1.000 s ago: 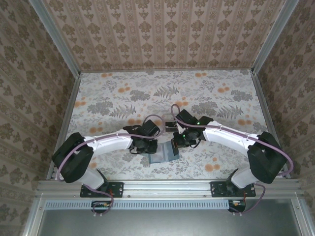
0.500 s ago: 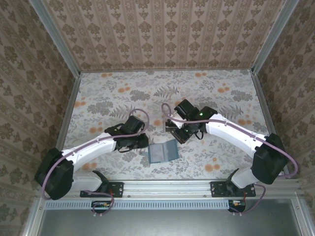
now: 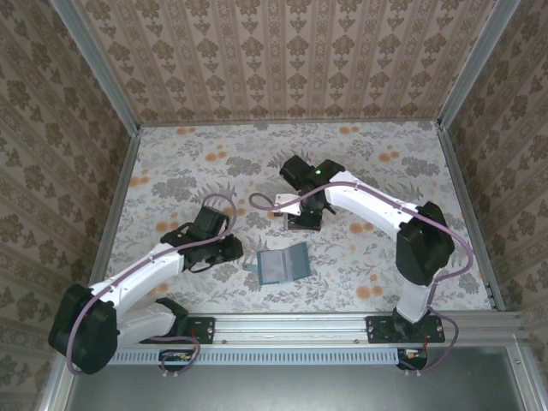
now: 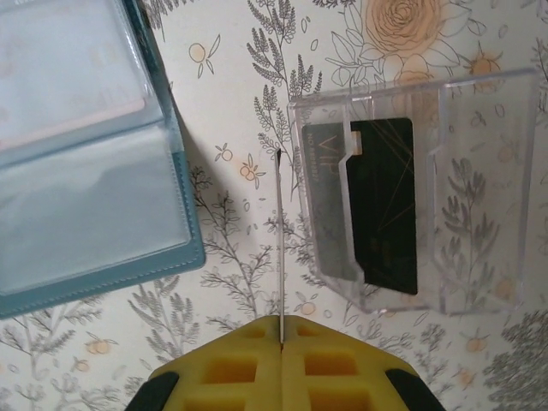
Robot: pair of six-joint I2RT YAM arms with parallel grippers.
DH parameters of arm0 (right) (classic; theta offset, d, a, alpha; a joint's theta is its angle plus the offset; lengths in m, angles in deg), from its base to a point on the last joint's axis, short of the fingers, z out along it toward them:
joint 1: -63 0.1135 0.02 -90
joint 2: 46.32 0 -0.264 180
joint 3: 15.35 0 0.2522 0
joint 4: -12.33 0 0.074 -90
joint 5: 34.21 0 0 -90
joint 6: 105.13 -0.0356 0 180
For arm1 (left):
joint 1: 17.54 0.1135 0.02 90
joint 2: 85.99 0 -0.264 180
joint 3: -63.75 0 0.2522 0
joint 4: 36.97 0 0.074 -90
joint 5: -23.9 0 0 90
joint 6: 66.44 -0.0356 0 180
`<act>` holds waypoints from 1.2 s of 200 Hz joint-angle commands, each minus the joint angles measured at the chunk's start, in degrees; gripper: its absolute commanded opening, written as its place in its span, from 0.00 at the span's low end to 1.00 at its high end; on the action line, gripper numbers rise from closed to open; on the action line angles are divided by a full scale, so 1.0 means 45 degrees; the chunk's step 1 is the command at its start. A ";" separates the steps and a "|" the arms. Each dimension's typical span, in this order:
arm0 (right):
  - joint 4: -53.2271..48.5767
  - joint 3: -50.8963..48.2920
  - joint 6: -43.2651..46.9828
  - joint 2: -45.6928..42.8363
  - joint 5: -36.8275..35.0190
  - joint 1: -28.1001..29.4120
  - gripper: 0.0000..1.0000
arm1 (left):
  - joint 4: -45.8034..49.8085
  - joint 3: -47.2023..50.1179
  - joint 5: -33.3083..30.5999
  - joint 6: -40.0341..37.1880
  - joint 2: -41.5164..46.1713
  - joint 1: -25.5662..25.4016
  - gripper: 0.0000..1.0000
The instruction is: Take the credit cards out of the card holder
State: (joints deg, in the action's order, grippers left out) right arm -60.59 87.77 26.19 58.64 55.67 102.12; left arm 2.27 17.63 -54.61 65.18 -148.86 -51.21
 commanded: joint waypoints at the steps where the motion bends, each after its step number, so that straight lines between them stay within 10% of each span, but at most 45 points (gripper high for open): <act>1: -0.1374 0.1112 0.1592 0.0807 -0.0376 -0.0258 0.00 | 0.0014 0.0247 0.0429 -0.0290 0.0167 0.0244 0.23; 195: -0.3501 0.5141 0.2685 0.4779 0.0910 -0.1025 0.00 | -0.0246 0.0045 0.1471 -0.1145 -0.0567 0.1506 0.25; 240: -0.2880 0.4946 0.2188 0.4175 -0.0042 -0.1230 0.13 | -0.0158 -0.0119 0.1491 -0.1252 -0.0438 0.1528 0.27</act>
State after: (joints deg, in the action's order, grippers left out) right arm -73.42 109.22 36.92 79.32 57.71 97.40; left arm 0.82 18.50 -48.91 61.18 -151.77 -44.81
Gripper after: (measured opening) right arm 0.123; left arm 0.260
